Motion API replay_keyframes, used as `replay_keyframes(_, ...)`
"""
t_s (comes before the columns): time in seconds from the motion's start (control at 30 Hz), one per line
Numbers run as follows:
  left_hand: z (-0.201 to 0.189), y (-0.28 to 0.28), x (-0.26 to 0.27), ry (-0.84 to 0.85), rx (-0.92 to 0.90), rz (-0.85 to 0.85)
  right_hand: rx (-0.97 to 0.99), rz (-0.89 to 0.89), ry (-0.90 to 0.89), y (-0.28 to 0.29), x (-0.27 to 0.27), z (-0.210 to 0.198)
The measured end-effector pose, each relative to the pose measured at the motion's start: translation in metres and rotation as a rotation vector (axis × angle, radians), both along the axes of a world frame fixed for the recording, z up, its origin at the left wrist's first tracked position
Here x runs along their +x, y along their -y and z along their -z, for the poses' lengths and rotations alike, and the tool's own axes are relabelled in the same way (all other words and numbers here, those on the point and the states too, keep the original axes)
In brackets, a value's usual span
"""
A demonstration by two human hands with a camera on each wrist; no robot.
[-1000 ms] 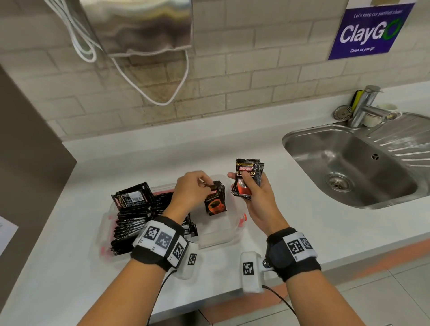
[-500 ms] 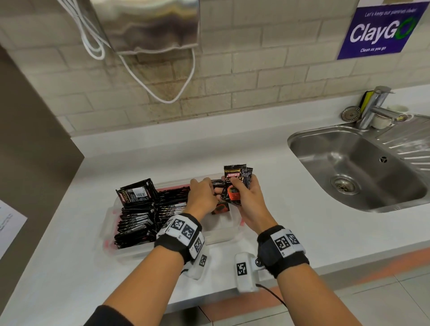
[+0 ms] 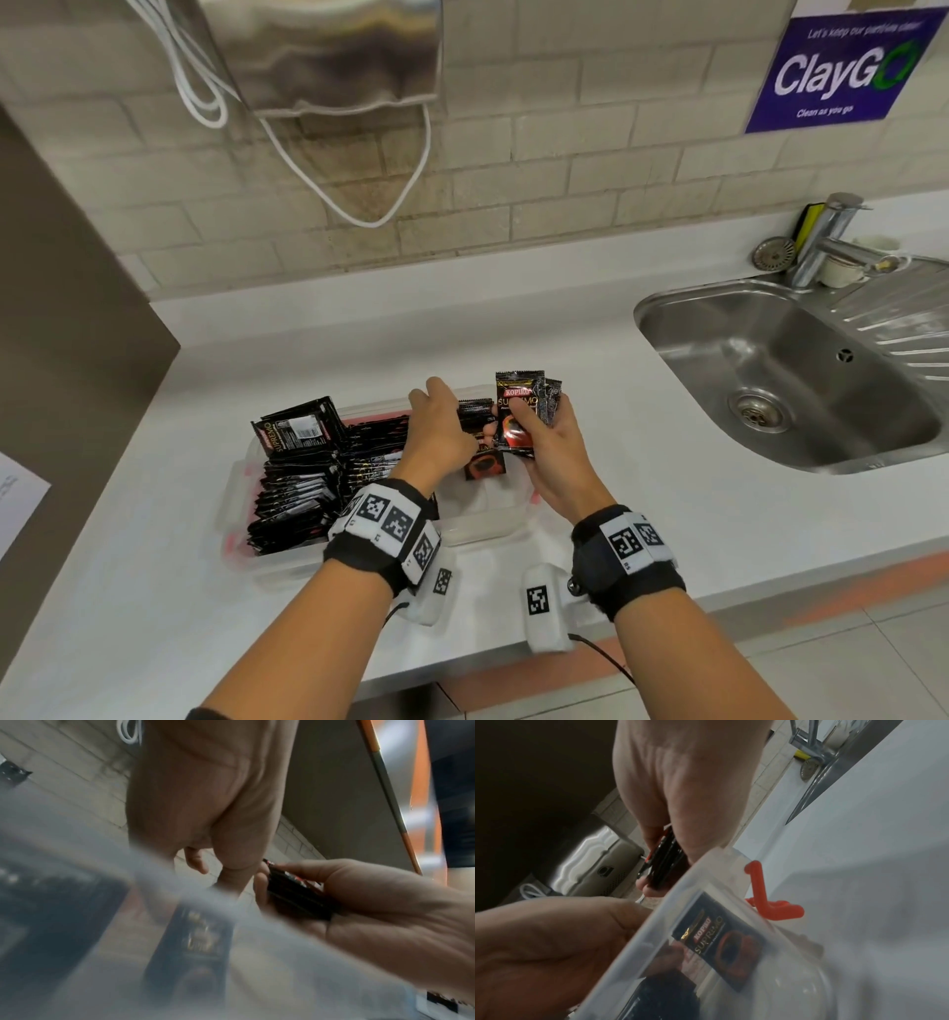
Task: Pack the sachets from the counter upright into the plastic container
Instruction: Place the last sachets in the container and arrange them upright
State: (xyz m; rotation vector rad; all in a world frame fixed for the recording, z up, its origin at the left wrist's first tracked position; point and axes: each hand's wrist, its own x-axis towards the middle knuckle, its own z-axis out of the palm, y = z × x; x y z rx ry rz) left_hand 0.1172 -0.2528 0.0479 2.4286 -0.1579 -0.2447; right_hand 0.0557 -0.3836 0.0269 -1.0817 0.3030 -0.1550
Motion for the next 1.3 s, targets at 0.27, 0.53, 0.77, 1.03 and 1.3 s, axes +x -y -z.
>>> replay_keyframes(0.27, -0.037, -0.001, 0.004, 0.056, -0.489, 0.088, -0.041, 0.000, 0.054, -0.002, 0.001, 0.003)
replay_keyframes(0.53, -0.042, -0.005, 0.005, -0.011, -0.508, 0.108, -0.035, 0.033, 0.070, -0.004, -0.003, 0.000)
replay_keyframes(0.77, -0.043, -0.031, 0.013, 0.131, -0.464, -0.062, 0.052, 0.092, 0.003, -0.002, 0.000, 0.001)
replay_keyframes(1.03, -0.031, -0.037, 0.011, 0.186, -0.275, -0.093, 0.233, 0.118, 0.017, -0.001, 0.004, 0.004)
replay_keyframes(1.3, -0.010, -0.010, -0.007, 0.029, 0.026, 0.136, 0.135, 0.143, -0.012, -0.003, 0.001, 0.002)
